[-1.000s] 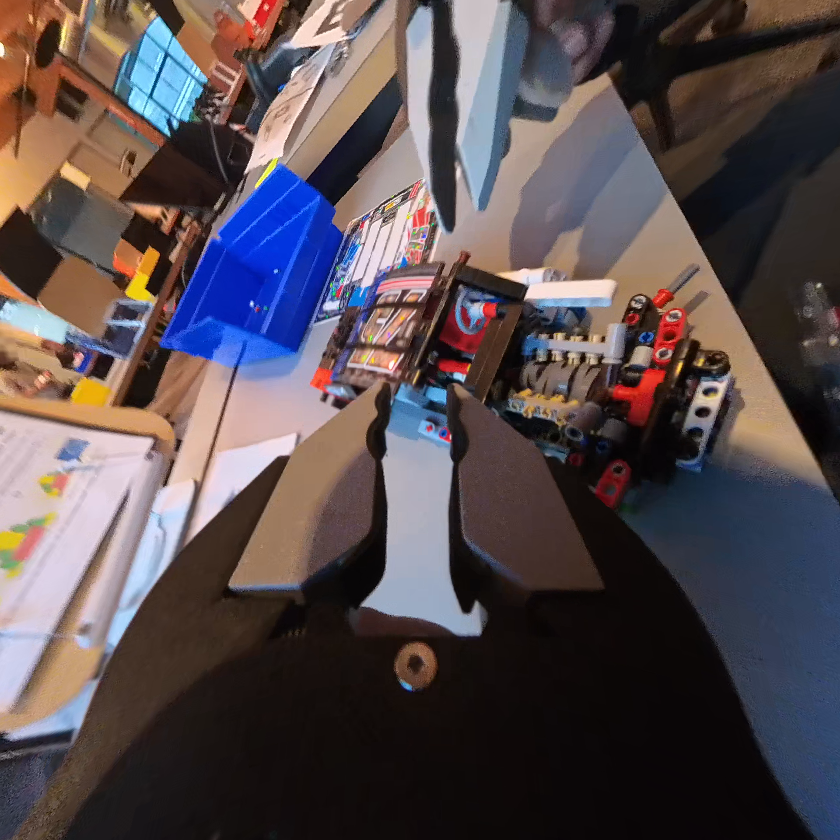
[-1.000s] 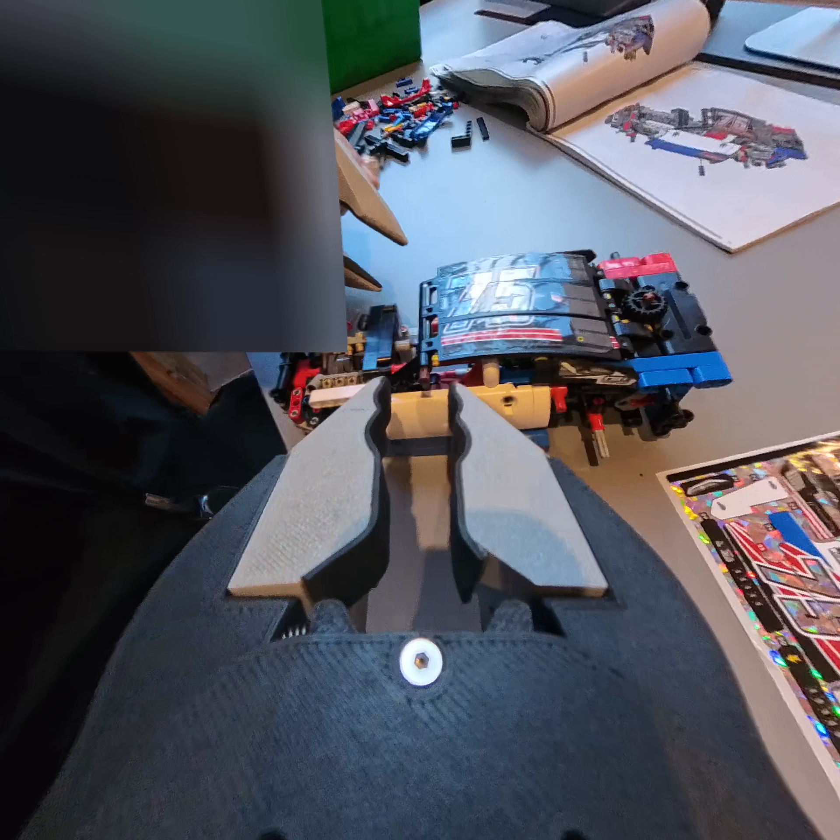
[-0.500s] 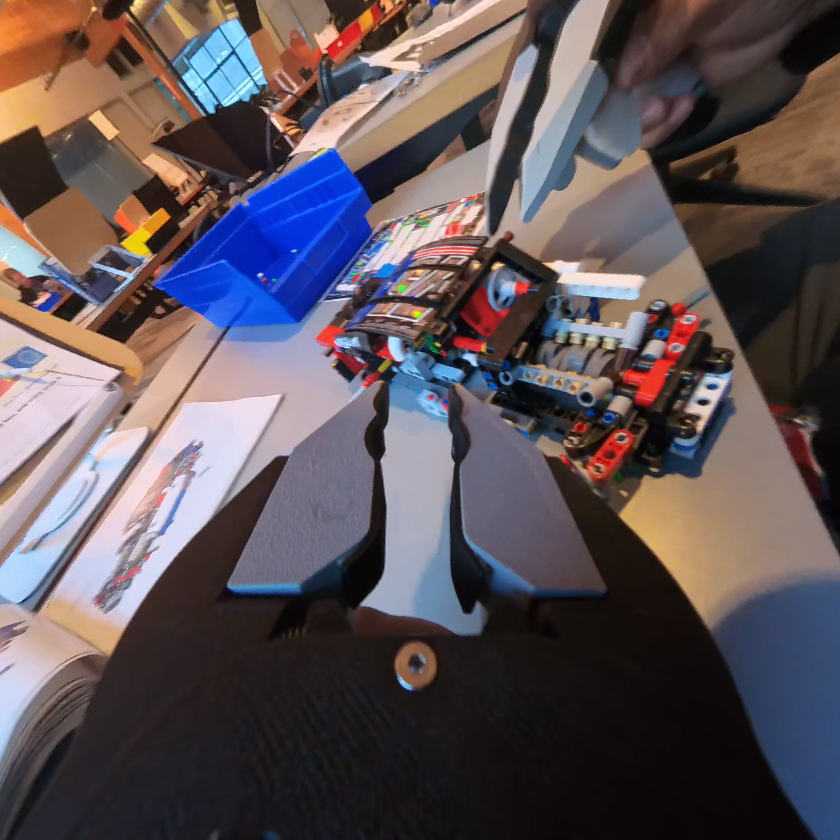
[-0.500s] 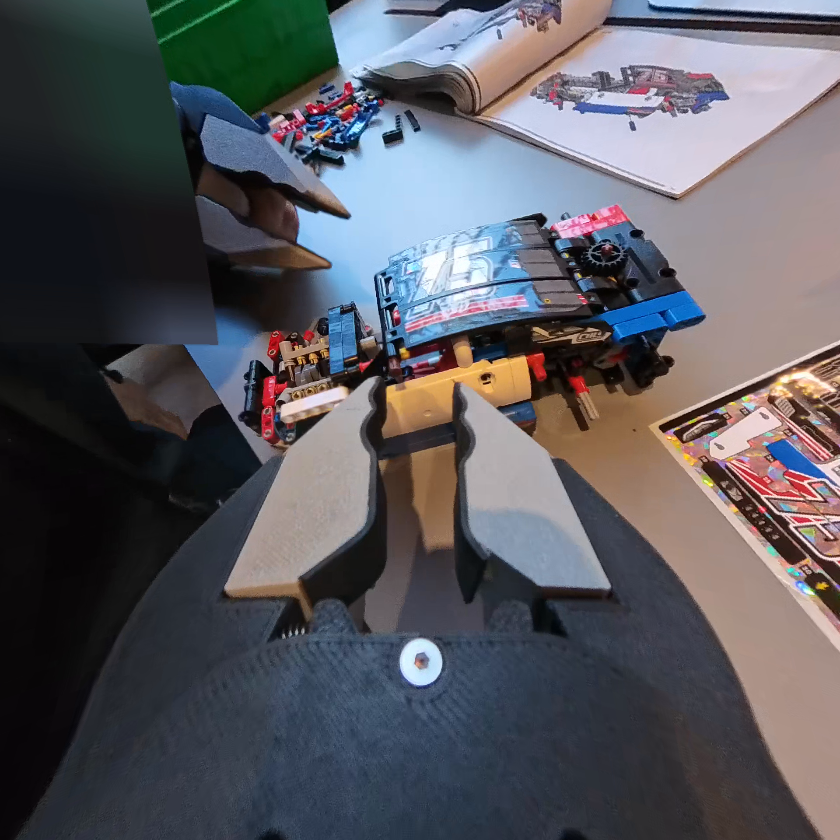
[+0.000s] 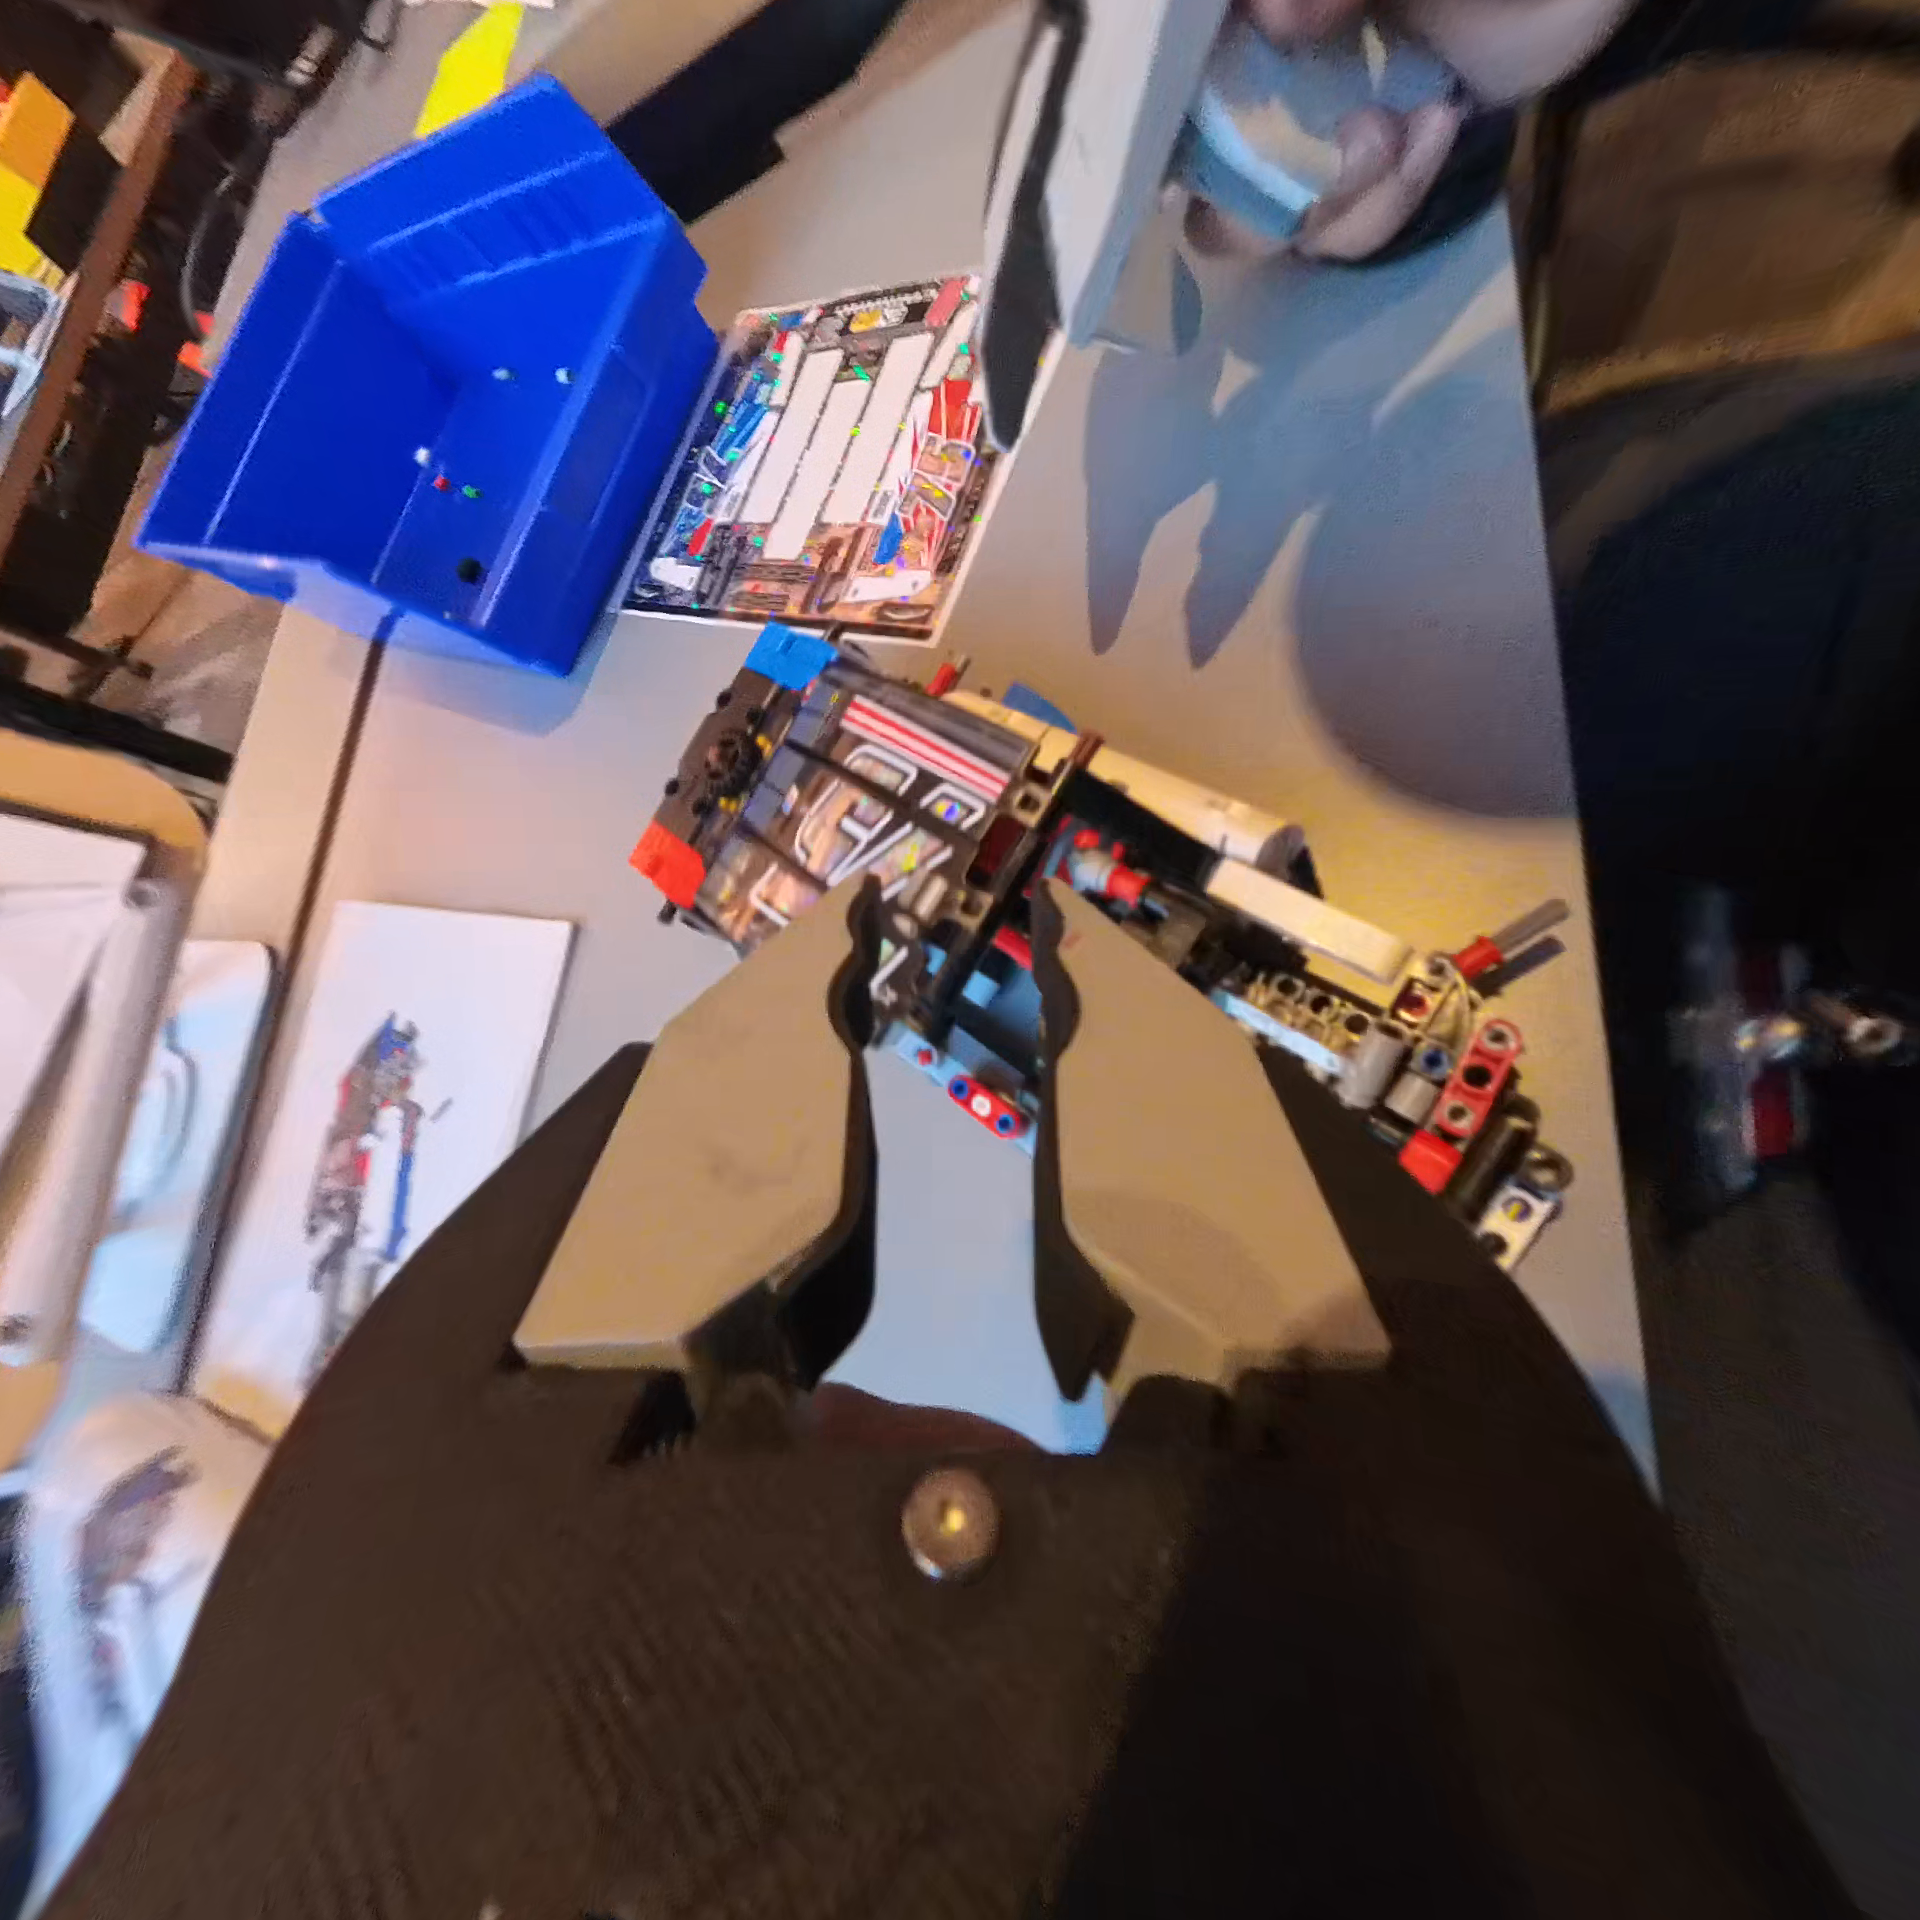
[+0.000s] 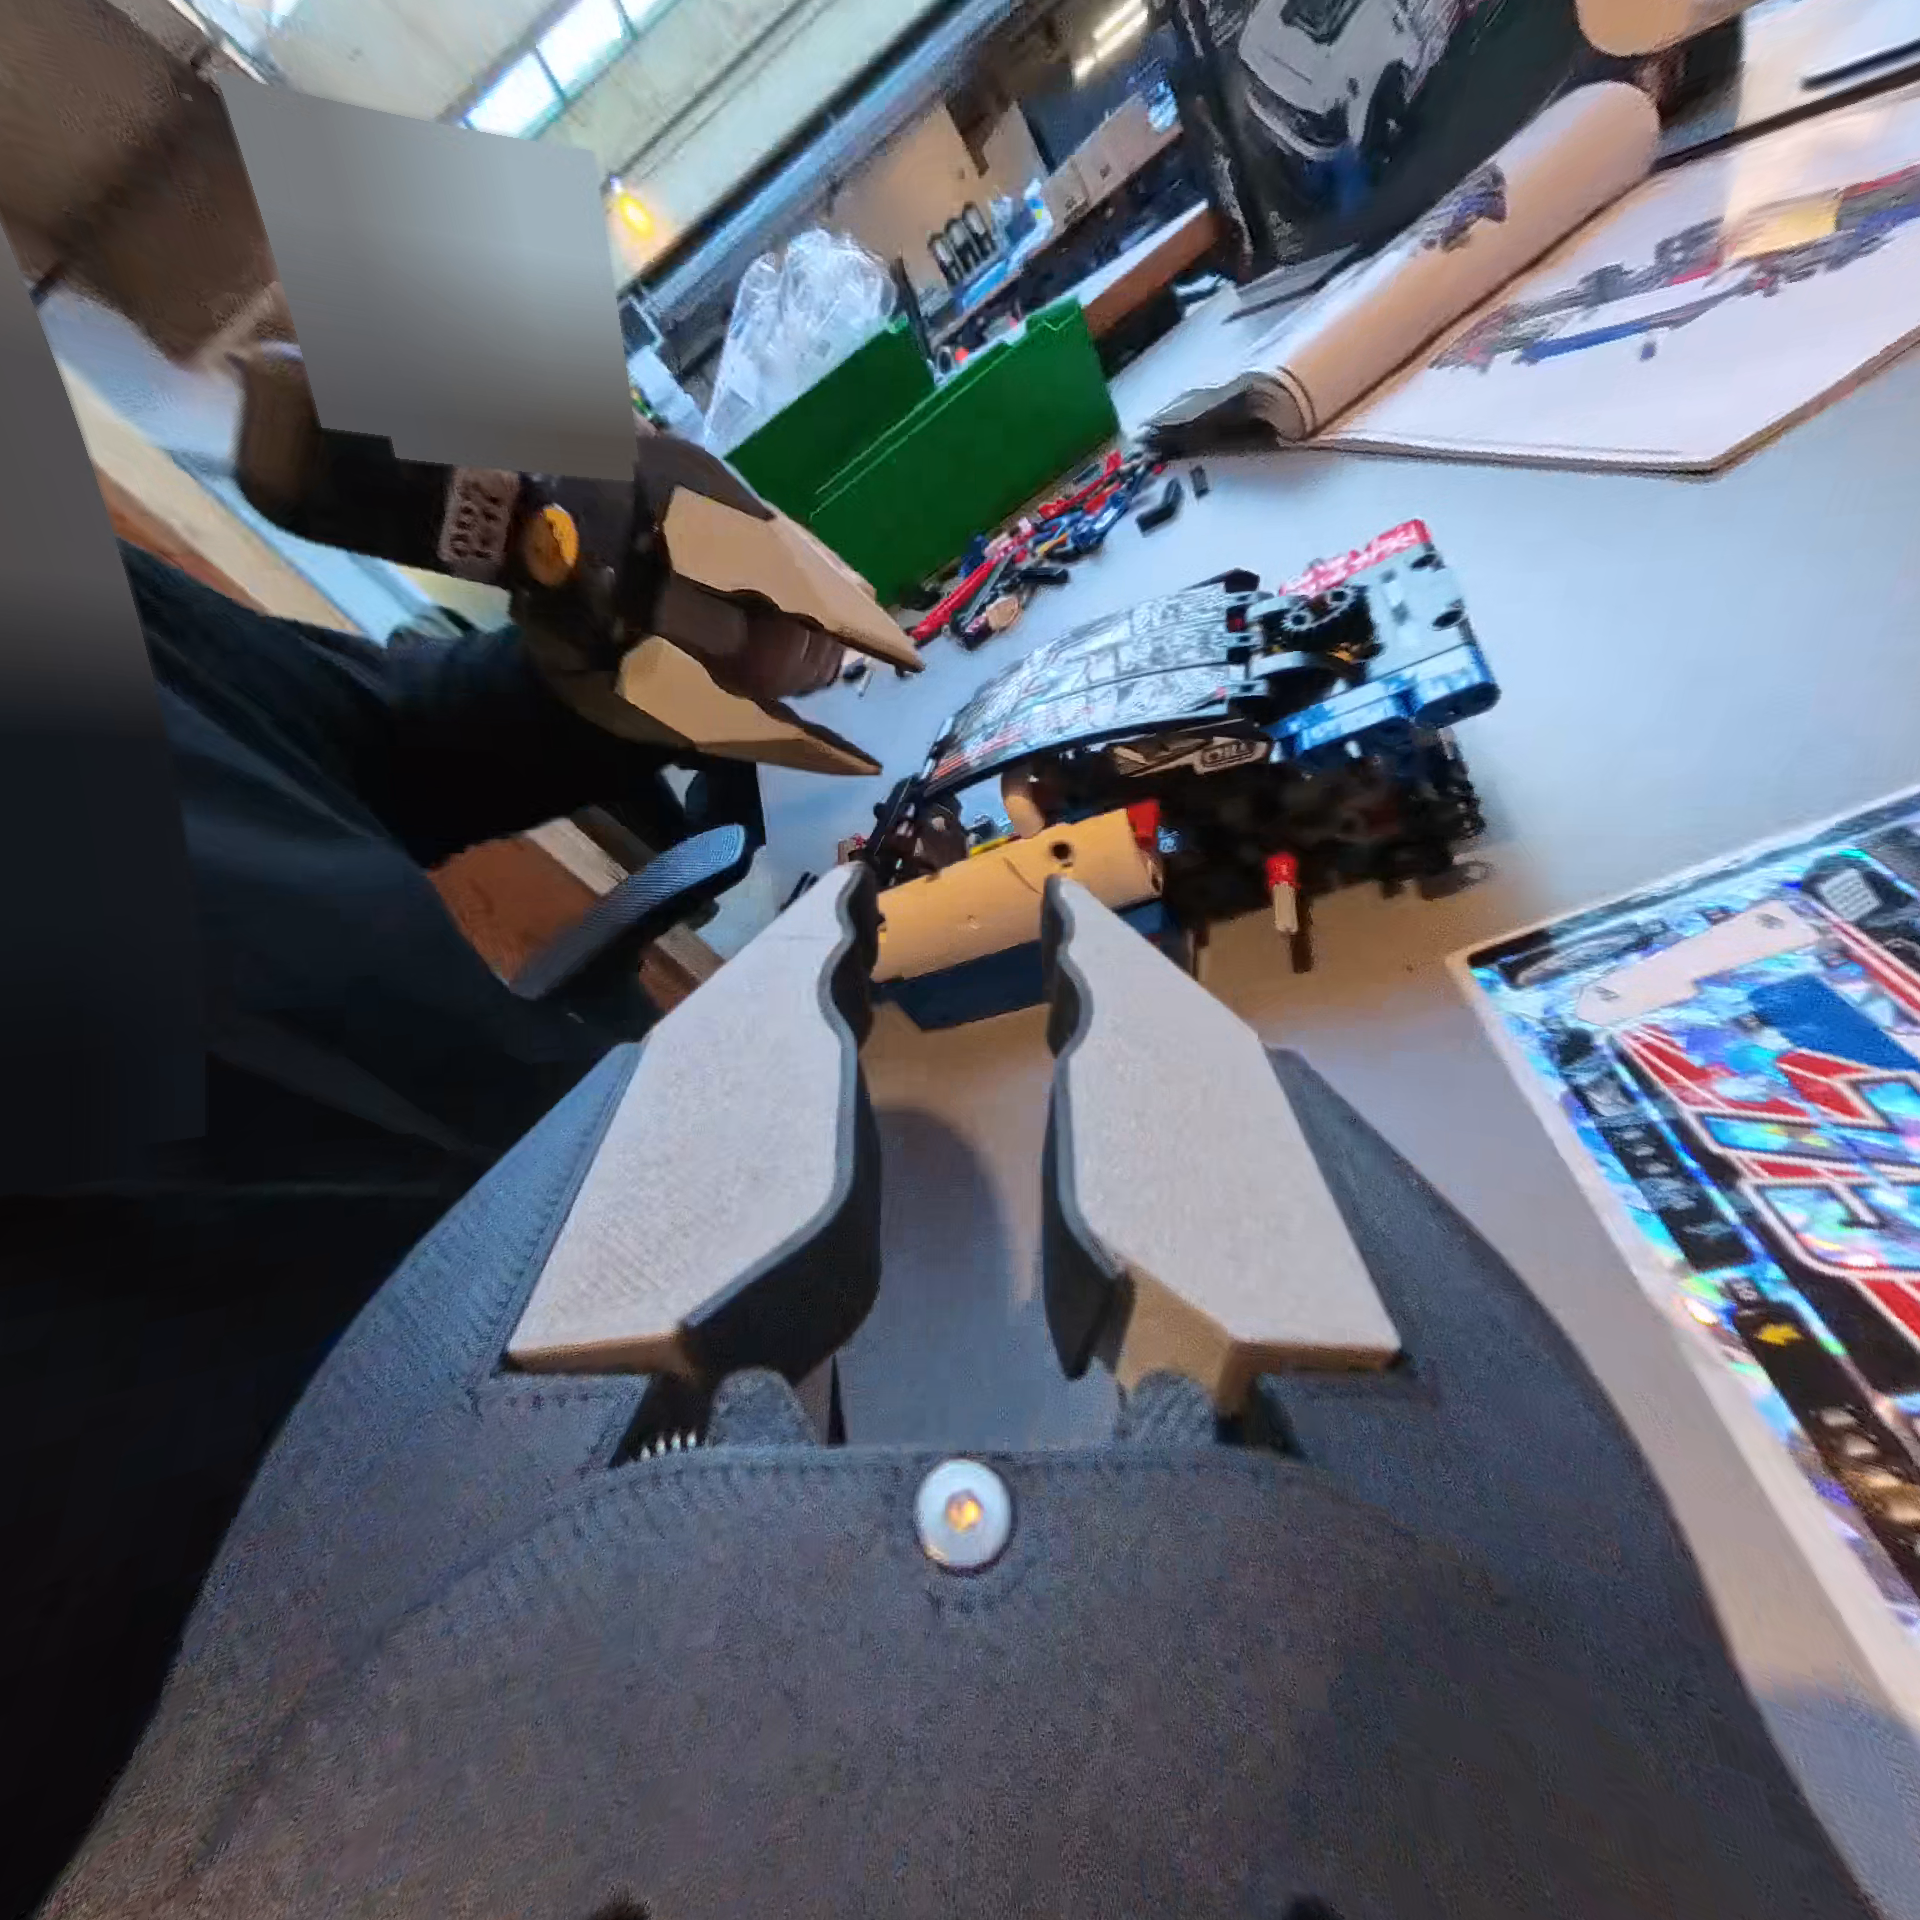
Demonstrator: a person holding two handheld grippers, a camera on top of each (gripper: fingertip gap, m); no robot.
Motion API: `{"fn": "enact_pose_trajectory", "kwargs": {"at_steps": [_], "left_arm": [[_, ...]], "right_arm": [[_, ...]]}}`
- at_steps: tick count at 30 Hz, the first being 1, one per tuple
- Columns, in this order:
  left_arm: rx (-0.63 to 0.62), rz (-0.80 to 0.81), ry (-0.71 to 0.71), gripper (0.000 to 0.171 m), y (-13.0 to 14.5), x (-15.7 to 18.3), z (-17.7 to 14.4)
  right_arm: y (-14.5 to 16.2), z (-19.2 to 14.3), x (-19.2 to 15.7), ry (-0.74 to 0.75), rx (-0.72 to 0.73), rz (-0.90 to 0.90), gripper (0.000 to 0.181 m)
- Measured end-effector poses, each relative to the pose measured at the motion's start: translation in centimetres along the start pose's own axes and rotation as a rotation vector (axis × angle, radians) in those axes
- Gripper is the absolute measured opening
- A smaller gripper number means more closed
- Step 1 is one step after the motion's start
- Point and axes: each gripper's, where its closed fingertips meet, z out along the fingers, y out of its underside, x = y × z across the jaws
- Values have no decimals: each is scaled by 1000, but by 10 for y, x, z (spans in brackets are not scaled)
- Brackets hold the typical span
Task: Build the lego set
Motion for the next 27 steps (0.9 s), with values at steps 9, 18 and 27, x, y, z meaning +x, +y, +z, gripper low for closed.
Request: {"fn": "enact_pose_trajectory", "kwargs": {"at_steps": [9, 18, 27], "left_arm": [[-149, 409, 13, 19, -13, 4, 20], [-112, 563, 100, 24, -11, 4, 15], [-92, 595, 138, 13, -15, 9, 21]], "right_arm": [[20, 34, -17, -44, -97, 68, 24], [23, 51, -13, 8, -159, -73, 13], [28, 54, -10, 50, -274, -357, 6]]}}
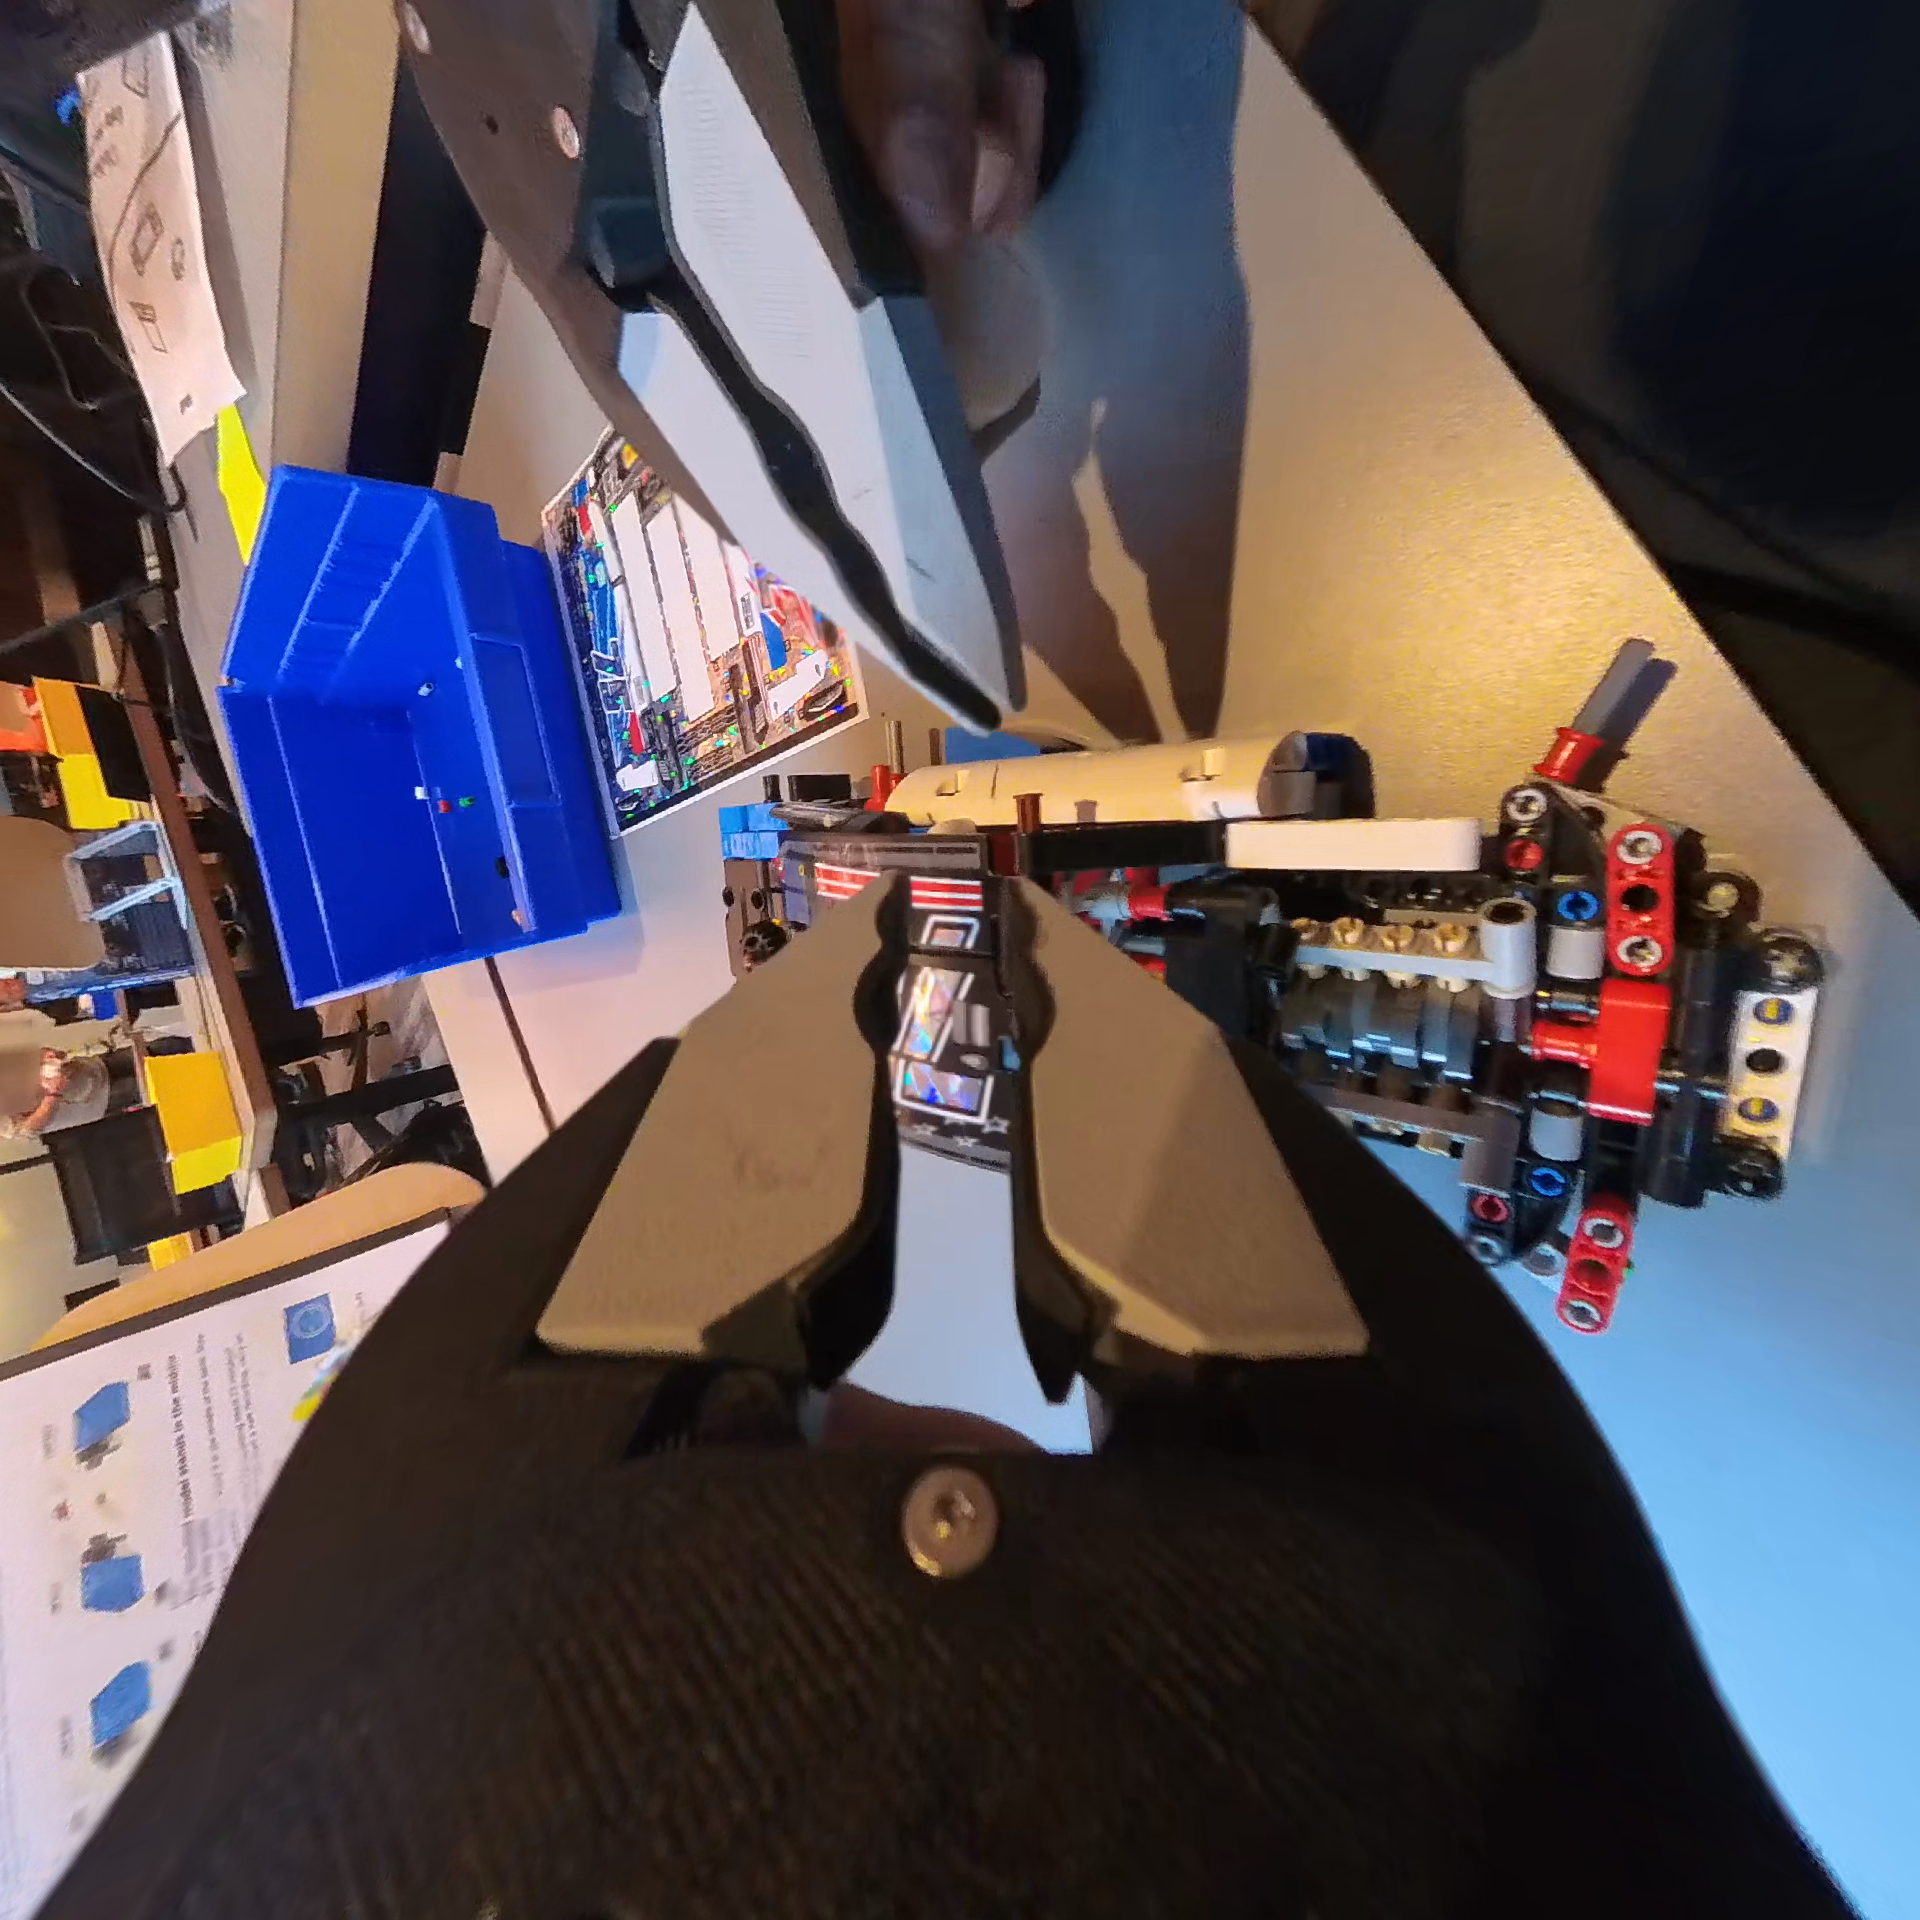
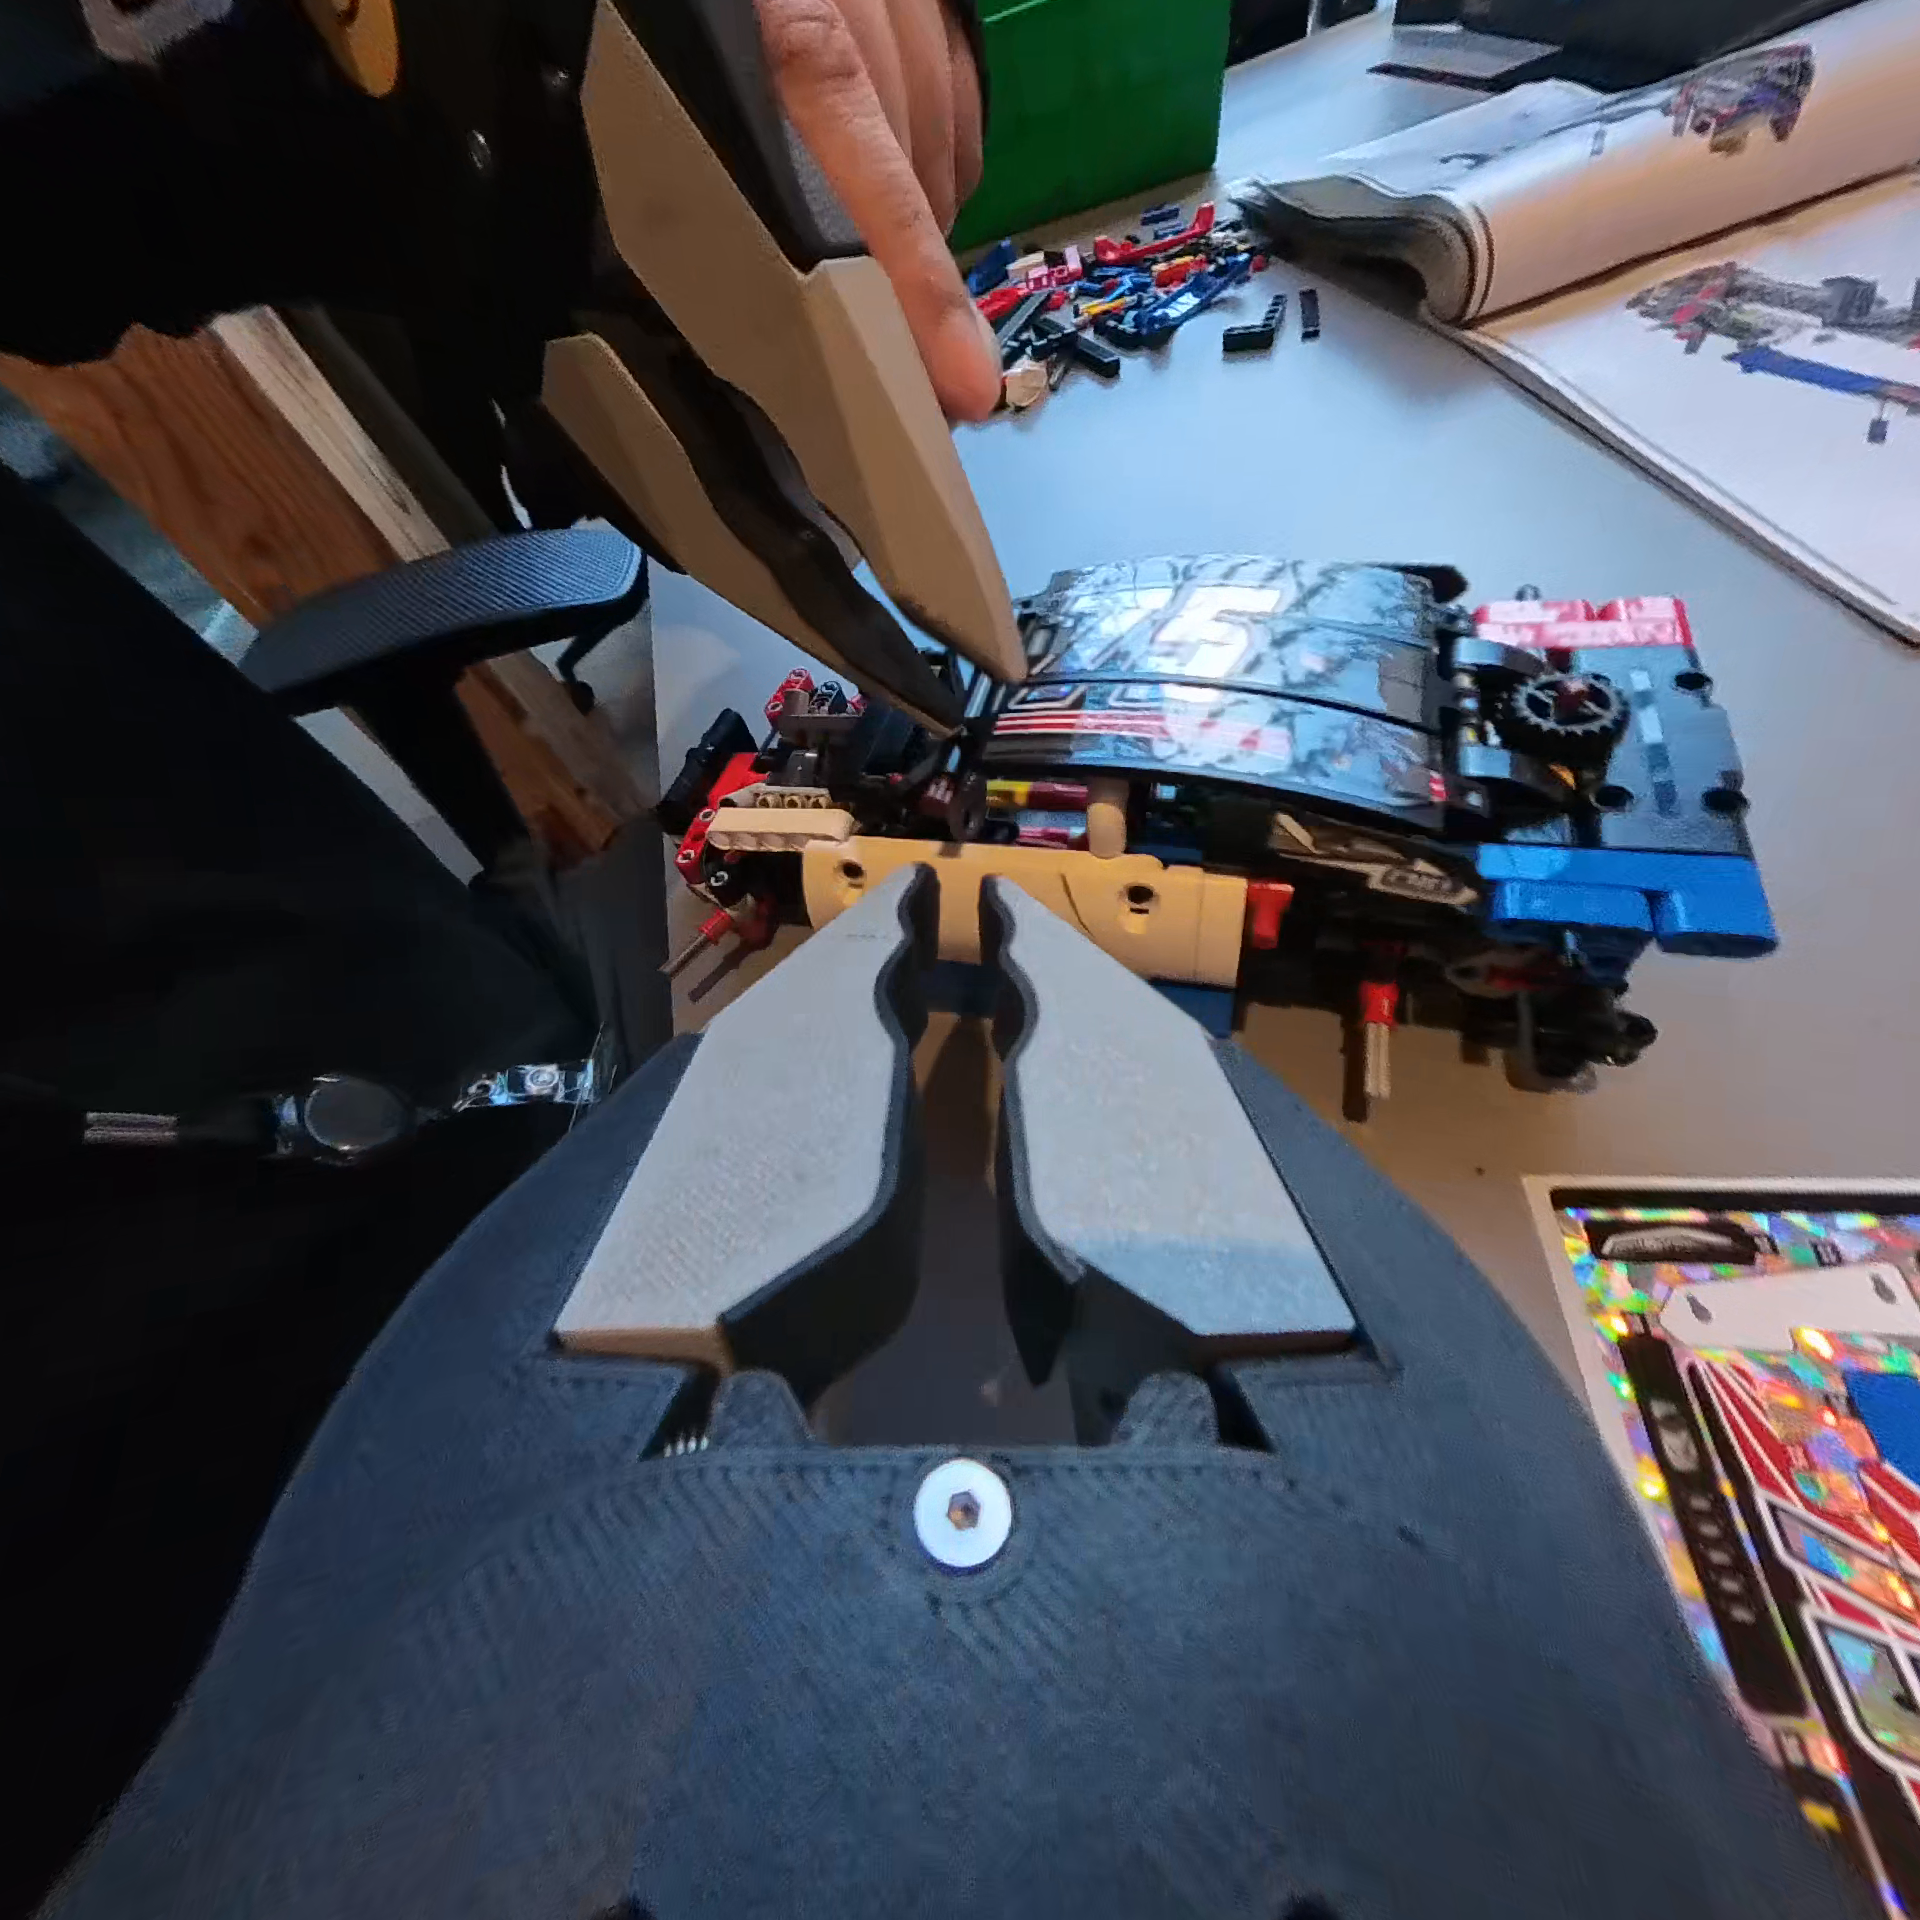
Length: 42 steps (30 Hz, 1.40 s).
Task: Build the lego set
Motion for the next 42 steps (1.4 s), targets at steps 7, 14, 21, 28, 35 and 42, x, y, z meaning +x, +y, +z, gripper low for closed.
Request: {"fn": "enact_pose_trajectory", "kwargs": {"at_steps": [7, 14, 21, 28, 35, 42], "left_arm": [[-30, 43, 27, 18, 6, 13, 5], [-11, 37, -7, 16, 3, 10, 8], [-3, 14, 0, 14, 5, 8, 8], [18, 14, -5, 3, 0, 6, 8], [-1, -17, -23, 8, 6, 4, 6], [-16, -163, 64, 28, 9, 10, 9]], "right_arm": [[-5, 10, -3, 18, 6, -50, 5], [-3, 15, 0, 30, -4, -46, 4], [-4, 18, 2, 19, -7, -40, 3], [-5, 12, 3, 14, 13, -21, 4], [-8, 15, 4, 12, 27, 9, 5], [-8, 13, 4, 21, 35, -2, 4]]}}
